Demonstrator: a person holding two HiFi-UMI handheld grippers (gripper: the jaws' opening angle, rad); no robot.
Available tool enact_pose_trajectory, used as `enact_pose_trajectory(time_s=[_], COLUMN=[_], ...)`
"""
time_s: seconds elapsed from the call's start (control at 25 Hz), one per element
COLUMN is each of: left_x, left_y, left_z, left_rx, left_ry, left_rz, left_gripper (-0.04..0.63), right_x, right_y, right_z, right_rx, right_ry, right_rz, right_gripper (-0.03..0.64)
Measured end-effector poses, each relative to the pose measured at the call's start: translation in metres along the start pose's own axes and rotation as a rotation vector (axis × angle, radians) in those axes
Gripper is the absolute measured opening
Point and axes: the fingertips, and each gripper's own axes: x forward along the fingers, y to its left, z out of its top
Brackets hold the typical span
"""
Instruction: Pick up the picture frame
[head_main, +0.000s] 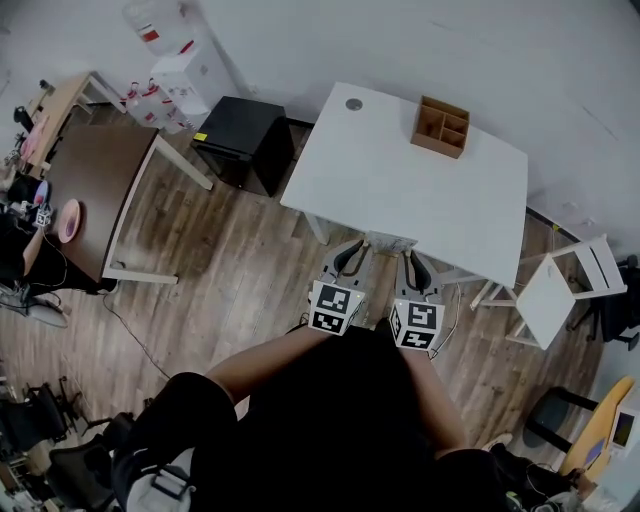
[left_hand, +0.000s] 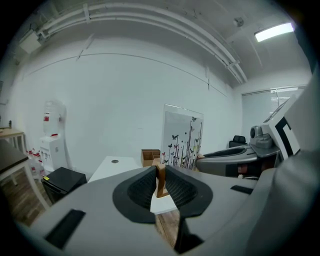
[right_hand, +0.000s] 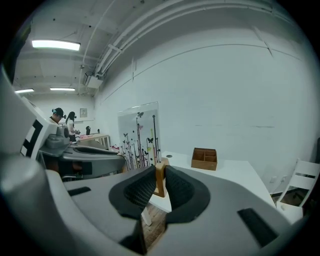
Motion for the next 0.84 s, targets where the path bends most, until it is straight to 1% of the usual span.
enact_pose_trajectory(time_s=[0.12,0.28,0.36,0.56,0.72,0.84], left_x=[-0.004,-0.007,-0.009,-0.005,-0.003,-0.001], left_y=[0.006,0.010,0.011,0.005,0.003,0.002], left_z=[0.000,0.004,0.004,0.005,0.006,0.005], left_rx=[-0.012,-0.043,-0.045,-0.034,0.002,0.012], left_ry=[-0.002,-0.016,-0.017,-0.014,-0.017,-0.017], left_rz=[0.010,-0.002,-0.002,-0.021,-0.028,-0.030], left_gripper=[0.061,0.061,0.061,0.061,0.061,0.061], right_x=[0.002,0.002,0.001,-0.002,-0.002,-0.001], right_y=[0.006,0.012,0.014,0.008,0.005,0.003], right_z=[0.002,0.006,0.007,0.005,0.001,-0.001], right_rx=[-0.016,-0.032,-0.039,-0.031,-0.019,-0.017], right_ry=[-0.003,-0.007,-0.008,-0.003,-0.001,0.000], right_rz=[0.007,0.007,0.003,-0.016,-0.020,-0.021], right_gripper=[0.074,0.074,0.074,0.074,0.074,0.074])
